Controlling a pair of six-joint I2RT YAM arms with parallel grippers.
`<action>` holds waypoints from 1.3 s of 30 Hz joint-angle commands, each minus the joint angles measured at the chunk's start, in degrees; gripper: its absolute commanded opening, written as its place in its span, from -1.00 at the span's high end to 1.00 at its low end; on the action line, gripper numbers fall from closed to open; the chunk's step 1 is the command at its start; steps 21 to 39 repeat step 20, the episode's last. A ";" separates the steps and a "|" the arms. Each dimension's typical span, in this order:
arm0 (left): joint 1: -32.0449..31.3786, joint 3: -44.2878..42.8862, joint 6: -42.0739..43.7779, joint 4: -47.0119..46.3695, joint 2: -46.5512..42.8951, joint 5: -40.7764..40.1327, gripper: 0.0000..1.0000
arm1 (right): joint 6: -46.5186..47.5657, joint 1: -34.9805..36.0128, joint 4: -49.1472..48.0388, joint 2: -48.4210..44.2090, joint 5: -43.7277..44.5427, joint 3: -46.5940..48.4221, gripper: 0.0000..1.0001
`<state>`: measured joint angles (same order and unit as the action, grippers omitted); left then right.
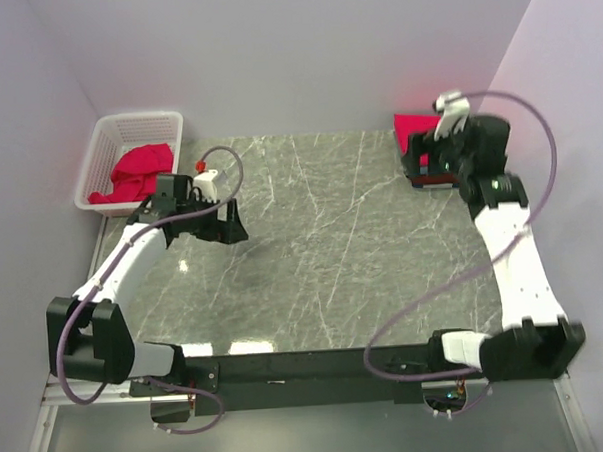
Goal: Fold and stack the t-shirts
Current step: Neatly place the folded tshirt to the corner, then reset both grippers
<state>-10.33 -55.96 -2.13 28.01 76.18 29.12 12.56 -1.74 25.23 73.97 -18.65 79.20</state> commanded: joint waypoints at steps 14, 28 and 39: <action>7.25 3.13 5.03 4.25 -5.14 -6.52 -0.99 | -5.96 8.59 6.41 -20.97 2.65 -31.46 -0.83; 7.25 6.04 4.24 1.61 -12.71 -10.57 -0.99 | -5.88 8.59 6.41 -23.86 3.97 -31.83 -0.85; 7.25 6.04 4.24 1.61 -12.71 -10.57 -0.99 | -5.88 8.59 6.41 -23.86 3.97 -31.83 -0.85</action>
